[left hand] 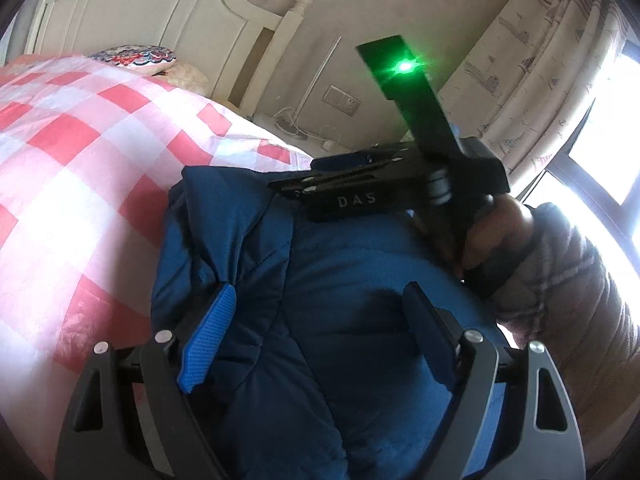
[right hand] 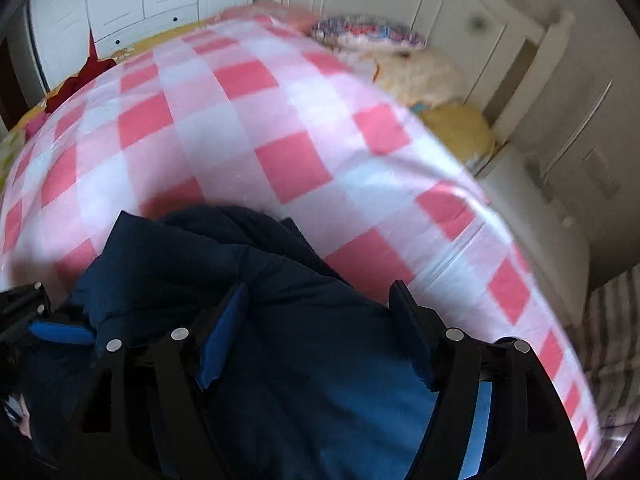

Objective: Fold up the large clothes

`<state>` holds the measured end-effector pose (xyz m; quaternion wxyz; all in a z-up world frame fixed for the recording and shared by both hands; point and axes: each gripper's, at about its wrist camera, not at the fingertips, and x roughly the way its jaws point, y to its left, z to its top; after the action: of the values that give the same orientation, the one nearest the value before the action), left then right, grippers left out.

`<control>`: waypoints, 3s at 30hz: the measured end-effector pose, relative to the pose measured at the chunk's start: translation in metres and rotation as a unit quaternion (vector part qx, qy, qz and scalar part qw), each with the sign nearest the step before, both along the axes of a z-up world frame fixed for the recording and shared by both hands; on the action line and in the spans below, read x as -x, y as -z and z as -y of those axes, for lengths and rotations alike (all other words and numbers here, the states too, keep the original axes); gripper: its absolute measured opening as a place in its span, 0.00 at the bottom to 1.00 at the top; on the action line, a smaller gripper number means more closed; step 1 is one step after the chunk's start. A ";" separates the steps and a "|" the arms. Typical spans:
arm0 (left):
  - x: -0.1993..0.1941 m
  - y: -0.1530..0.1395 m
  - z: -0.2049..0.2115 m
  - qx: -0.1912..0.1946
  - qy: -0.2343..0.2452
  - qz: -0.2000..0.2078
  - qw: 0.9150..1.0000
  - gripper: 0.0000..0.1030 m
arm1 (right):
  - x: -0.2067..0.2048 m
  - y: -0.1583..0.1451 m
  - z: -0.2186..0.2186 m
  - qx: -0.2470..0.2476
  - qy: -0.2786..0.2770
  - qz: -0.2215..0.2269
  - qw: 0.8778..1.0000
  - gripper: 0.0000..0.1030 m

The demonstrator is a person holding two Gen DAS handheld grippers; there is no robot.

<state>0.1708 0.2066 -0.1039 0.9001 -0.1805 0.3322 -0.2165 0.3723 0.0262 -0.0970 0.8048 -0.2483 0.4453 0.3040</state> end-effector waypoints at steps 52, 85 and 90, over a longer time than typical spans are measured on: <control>0.003 -0.024 -0.098 0.160 -0.017 -0.099 0.982 0.98 | 0.150 -0.051 0.180 -0.262 0.169 0.035 0.949 0.96; -0.063 0.040 -0.029 0.116 0.115 -0.228 0.960 0.92 | 0.180 0.038 0.191 -0.391 0.166 -0.169 0.889 0.84; -0.061 0.011 -0.006 0.101 0.094 -0.173 0.975 0.65 | 0.198 0.010 0.199 -0.368 0.141 -0.061 0.917 0.75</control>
<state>0.2316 0.2125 -0.1144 0.7818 -0.2731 0.4748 -0.2979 0.1745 -0.1732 -0.1074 0.8454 0.1494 0.3805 0.3439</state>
